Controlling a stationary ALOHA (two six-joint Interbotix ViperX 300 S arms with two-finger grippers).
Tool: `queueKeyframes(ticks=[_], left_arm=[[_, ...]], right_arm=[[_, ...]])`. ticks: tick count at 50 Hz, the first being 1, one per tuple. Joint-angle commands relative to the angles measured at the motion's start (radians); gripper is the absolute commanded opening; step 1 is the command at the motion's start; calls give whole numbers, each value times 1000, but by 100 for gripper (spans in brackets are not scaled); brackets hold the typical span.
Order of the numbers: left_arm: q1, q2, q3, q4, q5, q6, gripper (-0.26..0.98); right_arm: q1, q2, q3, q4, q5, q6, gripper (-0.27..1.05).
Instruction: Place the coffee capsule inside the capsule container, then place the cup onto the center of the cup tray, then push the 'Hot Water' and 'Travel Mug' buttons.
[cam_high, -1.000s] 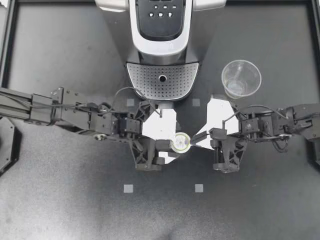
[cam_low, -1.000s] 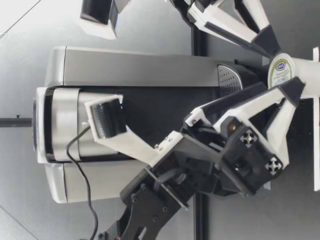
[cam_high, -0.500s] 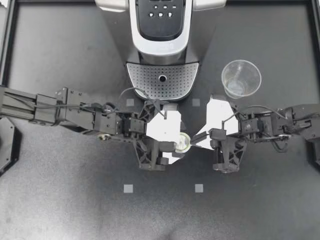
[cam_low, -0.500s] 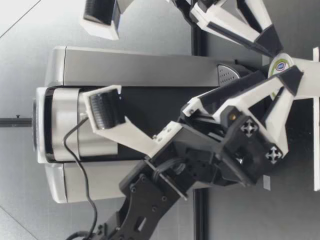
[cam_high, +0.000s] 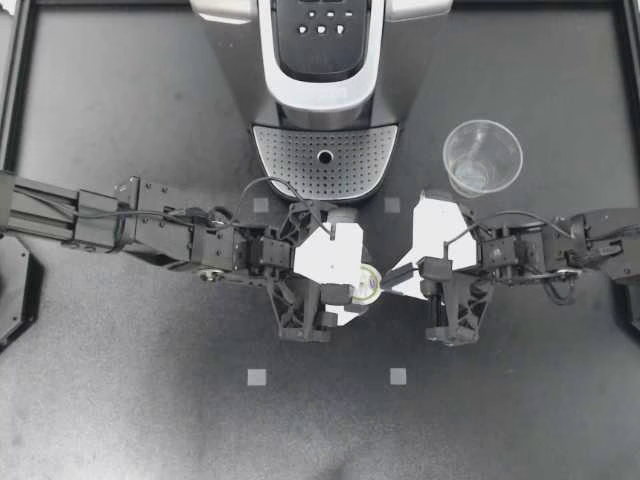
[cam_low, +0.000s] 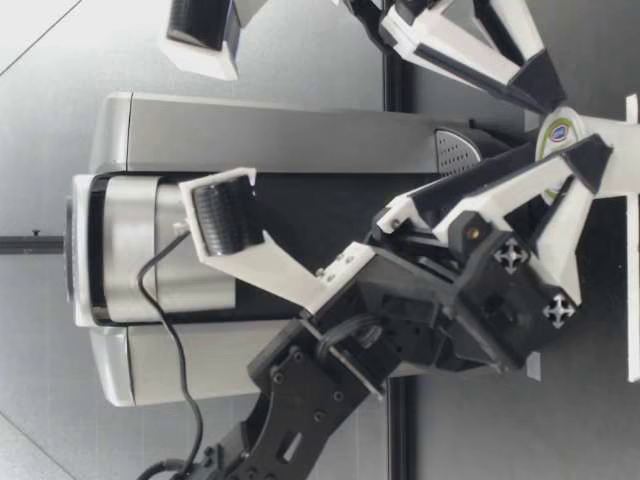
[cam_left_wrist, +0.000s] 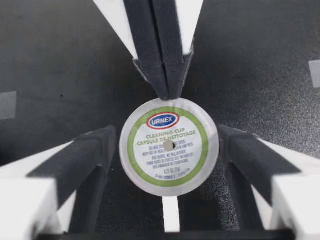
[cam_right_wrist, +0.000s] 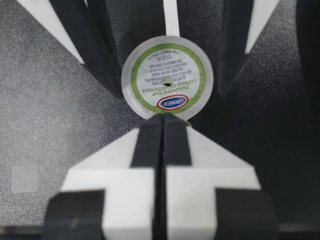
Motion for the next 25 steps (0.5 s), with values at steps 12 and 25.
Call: queueKeyframes(ticks=[12, 25], left_arm=[[0, -18, -9, 0, -3, -9, 51], [0, -23, -5, -6, -3, -11, 51]], right_arm=[[6, -6, -21, 0, -8, -2, 6], [6, -6, -26, 0, -8, -2, 6]])
